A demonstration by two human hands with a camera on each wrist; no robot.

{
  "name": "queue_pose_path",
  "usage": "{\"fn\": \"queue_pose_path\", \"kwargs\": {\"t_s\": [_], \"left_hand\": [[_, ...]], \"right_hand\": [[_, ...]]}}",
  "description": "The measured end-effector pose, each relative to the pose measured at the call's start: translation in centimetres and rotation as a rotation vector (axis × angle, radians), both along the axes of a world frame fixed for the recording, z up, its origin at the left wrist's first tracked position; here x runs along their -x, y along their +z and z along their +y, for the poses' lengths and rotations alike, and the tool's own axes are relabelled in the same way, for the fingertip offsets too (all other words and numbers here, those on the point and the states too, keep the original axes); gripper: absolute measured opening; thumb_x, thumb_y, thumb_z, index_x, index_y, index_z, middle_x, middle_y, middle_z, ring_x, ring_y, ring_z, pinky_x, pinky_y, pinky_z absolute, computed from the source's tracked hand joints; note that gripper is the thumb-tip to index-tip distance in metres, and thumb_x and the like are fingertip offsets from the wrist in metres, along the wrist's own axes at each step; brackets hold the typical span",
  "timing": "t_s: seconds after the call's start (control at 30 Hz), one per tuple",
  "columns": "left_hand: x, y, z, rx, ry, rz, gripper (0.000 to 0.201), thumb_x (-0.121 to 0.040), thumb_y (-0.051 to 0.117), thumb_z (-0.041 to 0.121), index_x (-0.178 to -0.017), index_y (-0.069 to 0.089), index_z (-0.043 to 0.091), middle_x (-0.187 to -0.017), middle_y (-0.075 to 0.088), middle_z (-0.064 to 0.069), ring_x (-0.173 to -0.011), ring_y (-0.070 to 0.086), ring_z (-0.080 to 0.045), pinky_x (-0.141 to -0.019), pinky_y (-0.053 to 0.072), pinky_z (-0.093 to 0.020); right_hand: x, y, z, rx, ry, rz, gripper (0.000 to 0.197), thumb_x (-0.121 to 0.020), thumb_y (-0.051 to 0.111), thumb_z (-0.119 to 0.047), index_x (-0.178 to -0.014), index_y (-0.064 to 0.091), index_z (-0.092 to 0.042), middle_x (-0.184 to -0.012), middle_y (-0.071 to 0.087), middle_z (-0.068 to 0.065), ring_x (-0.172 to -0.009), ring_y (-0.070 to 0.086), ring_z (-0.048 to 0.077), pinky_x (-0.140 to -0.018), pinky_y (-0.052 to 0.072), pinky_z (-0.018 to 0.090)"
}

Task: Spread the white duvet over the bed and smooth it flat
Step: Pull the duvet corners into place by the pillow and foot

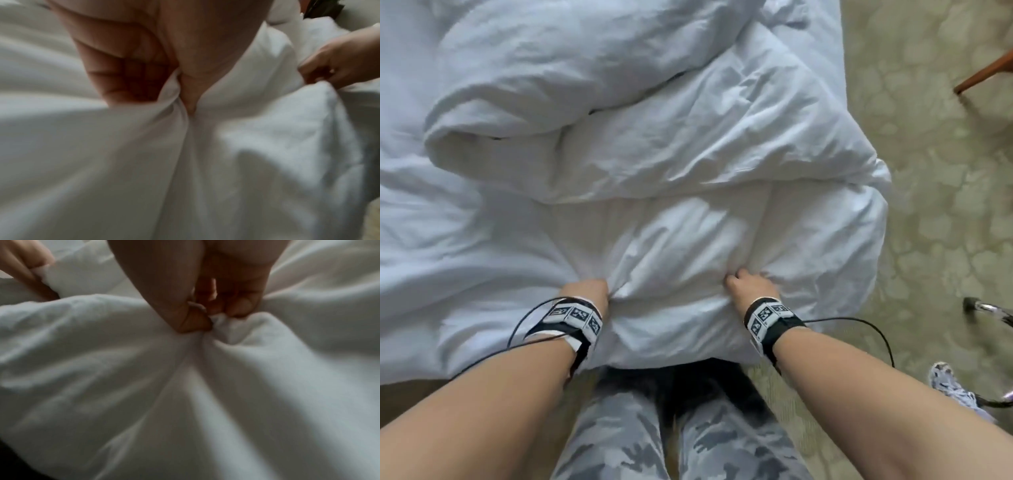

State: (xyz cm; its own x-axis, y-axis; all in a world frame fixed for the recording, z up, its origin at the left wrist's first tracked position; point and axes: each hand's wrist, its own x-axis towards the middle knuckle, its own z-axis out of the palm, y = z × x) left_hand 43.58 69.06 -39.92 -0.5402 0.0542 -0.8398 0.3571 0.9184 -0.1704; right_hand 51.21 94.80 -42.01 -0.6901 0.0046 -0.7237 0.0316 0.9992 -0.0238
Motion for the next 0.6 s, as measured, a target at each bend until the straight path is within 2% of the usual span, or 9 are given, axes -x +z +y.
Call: {"fn": "queue_pose_path", "kwargs": {"t_s": [0.1, 0.2, 0.23, 0.33, 0.4, 0.47, 0.5, 0.53, 0.6], "left_hand": [[0.1, 1.7, 2.8, -0.034, 0.024, -0.086, 0.034, -0.096, 0.042, 0.016, -0.124, 0.058, 0.009, -0.125, 0.063, -0.012, -0.115, 0.06, -0.029, -0.095, 0.047, -0.035], [-1.8, 2.8, 3.2, -0.245, 0.194, -0.125, 0.04, -0.098, 0.037, 0.039, -0.11, 0.065, 0.012, -0.111, 0.068, -0.011, -0.101, 0.064, -0.027, -0.088, 0.05, -0.034], [-2.6, 3.2, 3.3, -0.311, 0.264, -0.129, 0.041, -0.098, 0.036, 0.042, -0.106, 0.065, 0.013, -0.108, 0.068, -0.009, -0.099, 0.064, -0.026, -0.088, 0.05, -0.033], [-3.9, 3.9, 3.8, -0.429, 0.431, -0.074, 0.03, -0.097, 0.04, 0.043, -0.089, 0.053, 0.018, -0.096, 0.066, -0.006, -0.095, 0.062, -0.024, -0.081, 0.046, -0.03], [-3.6, 4.6, 3.9, -0.446, 0.5, -0.048, 0.027, -0.095, 0.043, 0.044, -0.088, 0.05, 0.018, -0.098, 0.066, -0.007, -0.093, 0.061, -0.024, -0.081, 0.046, -0.03], [-2.6, 4.9, 3.8, -0.452, 0.54, -0.024, 0.027, -0.095, 0.044, 0.043, -0.091, 0.051, 0.018, -0.102, 0.067, -0.006, -0.092, 0.06, -0.023, -0.083, 0.047, -0.03], [-2.1, 5.0, 3.7, -0.45, 0.543, -0.009, 0.026, -0.095, 0.044, 0.042, -0.093, 0.052, 0.017, -0.103, 0.067, -0.006, -0.092, 0.06, -0.023, -0.083, 0.047, -0.03], [-1.7, 4.9, 3.8, -0.443, 0.536, 0.002, 0.026, -0.095, 0.044, 0.041, -0.093, 0.052, 0.017, -0.103, 0.068, -0.007, -0.093, 0.061, -0.024, -0.082, 0.046, -0.029], [-1.2, 5.0, 3.9, -0.425, 0.526, 0.021, 0.024, -0.095, 0.044, 0.041, -0.09, 0.05, 0.018, -0.103, 0.069, -0.008, -0.097, 0.062, -0.026, -0.08, 0.045, -0.029]], "right_hand": [[0.6, 1.8, 2.0, -0.065, 0.05, -0.121, 0.04, -0.09, 0.043, -0.006, -0.128, 0.053, -0.01, -0.127, 0.058, 0.014, -0.116, 0.057, 0.036, -0.094, 0.047, 0.04], [-0.3, 3.7, 5.5, -0.187, 0.007, -0.321, 0.037, -0.089, 0.046, -0.009, -0.125, 0.058, -0.011, -0.128, 0.06, 0.011, -0.118, 0.057, 0.031, -0.096, 0.047, 0.038], [-0.2, 4.4, 6.4, -0.236, -0.005, -0.377, 0.035, -0.089, 0.046, -0.009, -0.122, 0.06, -0.01, -0.127, 0.061, 0.011, -0.117, 0.058, 0.029, -0.095, 0.047, 0.036], [1.3, 5.8, 6.7, -0.215, -0.054, -0.429, 0.034, -0.091, 0.046, -0.01, -0.121, 0.06, -0.006, -0.127, 0.061, 0.013, -0.113, 0.06, 0.029, -0.097, 0.049, 0.034], [2.6, 7.3, 6.1, -0.169, -0.192, -0.359, 0.029, -0.09, 0.047, -0.013, -0.115, 0.061, -0.008, -0.123, 0.062, 0.014, -0.103, 0.061, 0.029, -0.092, 0.048, 0.03], [3.7, 8.8, 7.0, -0.131, -0.416, -0.126, 0.013, -0.085, 0.053, -0.015, -0.095, 0.061, -0.014, -0.112, 0.066, 0.013, -0.101, 0.062, 0.03, -0.085, 0.047, 0.027], [4.2, 9.5, 8.0, -0.126, -0.533, 0.0, 0.01, -0.082, 0.056, -0.017, -0.091, 0.058, -0.015, -0.109, 0.066, 0.014, -0.101, 0.061, 0.03, -0.084, 0.047, 0.028], [4.4, 9.9, 9.4, -0.13, -0.639, 0.096, 0.017, -0.079, 0.06, -0.018, -0.095, 0.056, -0.014, -0.112, 0.063, 0.015, -0.102, 0.06, 0.031, -0.085, 0.047, 0.03], [4.7, 10.7, 12.2, -0.148, -0.785, 0.196, 0.049, -0.075, 0.069, -0.024, -0.119, 0.049, -0.014, -0.129, 0.048, 0.017, -0.114, 0.053, 0.034, -0.094, 0.045, 0.035]]}}
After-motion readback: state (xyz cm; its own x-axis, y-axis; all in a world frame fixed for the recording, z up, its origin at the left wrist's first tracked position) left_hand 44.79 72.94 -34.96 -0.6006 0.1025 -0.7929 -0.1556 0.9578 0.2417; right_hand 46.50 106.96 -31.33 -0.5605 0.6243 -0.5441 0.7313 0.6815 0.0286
